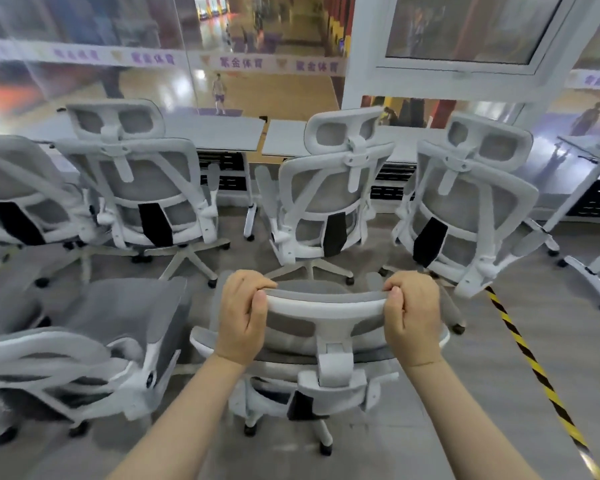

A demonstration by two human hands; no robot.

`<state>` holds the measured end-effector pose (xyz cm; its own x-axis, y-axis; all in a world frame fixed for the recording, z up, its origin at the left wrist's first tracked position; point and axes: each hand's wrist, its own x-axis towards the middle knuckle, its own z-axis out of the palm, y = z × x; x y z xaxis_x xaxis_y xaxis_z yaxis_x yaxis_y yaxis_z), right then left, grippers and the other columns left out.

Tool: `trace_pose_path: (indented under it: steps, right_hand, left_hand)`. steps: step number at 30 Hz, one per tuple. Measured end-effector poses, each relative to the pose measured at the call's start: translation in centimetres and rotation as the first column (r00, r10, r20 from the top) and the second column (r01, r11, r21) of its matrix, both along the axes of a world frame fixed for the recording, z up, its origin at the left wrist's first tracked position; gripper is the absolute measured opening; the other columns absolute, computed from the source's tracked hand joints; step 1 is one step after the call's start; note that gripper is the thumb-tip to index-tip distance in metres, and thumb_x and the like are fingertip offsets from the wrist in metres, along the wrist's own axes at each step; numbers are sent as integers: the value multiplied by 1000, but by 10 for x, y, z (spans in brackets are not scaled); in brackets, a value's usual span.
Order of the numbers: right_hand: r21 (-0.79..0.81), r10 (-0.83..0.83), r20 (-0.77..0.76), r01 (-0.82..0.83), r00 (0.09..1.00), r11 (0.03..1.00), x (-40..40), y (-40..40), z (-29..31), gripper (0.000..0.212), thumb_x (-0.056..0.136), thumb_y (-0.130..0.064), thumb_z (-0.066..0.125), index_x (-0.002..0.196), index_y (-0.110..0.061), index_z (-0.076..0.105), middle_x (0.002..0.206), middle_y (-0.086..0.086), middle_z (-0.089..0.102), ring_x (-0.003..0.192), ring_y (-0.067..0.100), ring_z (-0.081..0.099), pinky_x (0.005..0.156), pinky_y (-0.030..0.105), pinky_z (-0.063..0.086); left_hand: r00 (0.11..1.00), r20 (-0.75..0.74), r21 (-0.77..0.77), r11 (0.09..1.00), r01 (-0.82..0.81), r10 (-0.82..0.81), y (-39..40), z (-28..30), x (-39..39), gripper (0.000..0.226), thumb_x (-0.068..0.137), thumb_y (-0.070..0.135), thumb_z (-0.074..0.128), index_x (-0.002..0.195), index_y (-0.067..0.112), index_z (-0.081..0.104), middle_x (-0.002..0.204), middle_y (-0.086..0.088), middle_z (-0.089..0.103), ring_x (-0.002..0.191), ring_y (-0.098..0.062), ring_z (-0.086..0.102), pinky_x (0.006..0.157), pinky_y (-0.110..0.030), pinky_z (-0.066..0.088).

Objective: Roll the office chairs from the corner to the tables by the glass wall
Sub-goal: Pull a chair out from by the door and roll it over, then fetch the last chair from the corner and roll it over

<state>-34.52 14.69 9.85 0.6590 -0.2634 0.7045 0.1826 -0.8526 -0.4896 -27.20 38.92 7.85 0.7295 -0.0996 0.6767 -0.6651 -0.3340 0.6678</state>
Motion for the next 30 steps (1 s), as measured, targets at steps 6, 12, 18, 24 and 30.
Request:
trace_pose_path:
  steps: [6, 12, 18, 24, 30]
  right_hand:
    - [-323, -28, -450, -134, 892, 937, 23, -8, 34, 28, 88, -30, 28, 72, -25, 51, 68, -10, 52, 66, 14, 47, 70, 33, 33]
    - [-181, 278, -650, -500, 707, 847, 38, 39, 65, 20, 95, -33, 38, 80, -26, 50, 76, -7, 55, 70, 10, 52, 63, 34, 47]
    - [-326, 520, -521, -720, 677, 613, 31, 139, 55, 25, 89, -29, 53, 112, -21, 60, 115, -3, 61, 106, 22, 55, 90, 37, 45]
    - [-182, 694, -599, -913, 398, 366, -17, 241, 37, 20, 89, -26, 56, 109, -22, 59, 104, -8, 61, 101, 16, 53, 84, 33, 46]
    - [-70, 697, -701, -988, 147, 139, -92, 364, 26, 29, 95, -30, 50, 123, -24, 54, 120, -5, 58, 115, 14, 48, 93, 30, 40]
  left_hand:
    - [978, -164, 24, 992, -125, 127, -1, 1, -6, 30, 98, 30, 33, 108, 22, 60, 112, 13, 59, 111, -11, 54, 98, -27, 41]
    - [901, -380, 72, 978, -197, 210, 28, 1, -45, 34, 98, 16, 48, 130, 27, 54, 130, 16, 55, 125, -3, 49, 104, -19, 40]
    - [752, -465, 178, 881, -438, 468, 110, -11, -136, 30, 89, 27, 50, 114, 38, 60, 117, 25, 60, 112, -1, 57, 94, -16, 44]
    - [476, -546, 388, 712, -586, 689, 193, -12, -247, 28, 96, 31, 47, 122, 35, 56, 114, 24, 52, 94, 11, 54, 79, -4, 36]
    - [230, -539, 515, 533, -671, 810, 276, -12, -381, 31, 100, 35, 43, 129, 41, 52, 131, 24, 51, 118, 1, 50, 94, -21, 42]
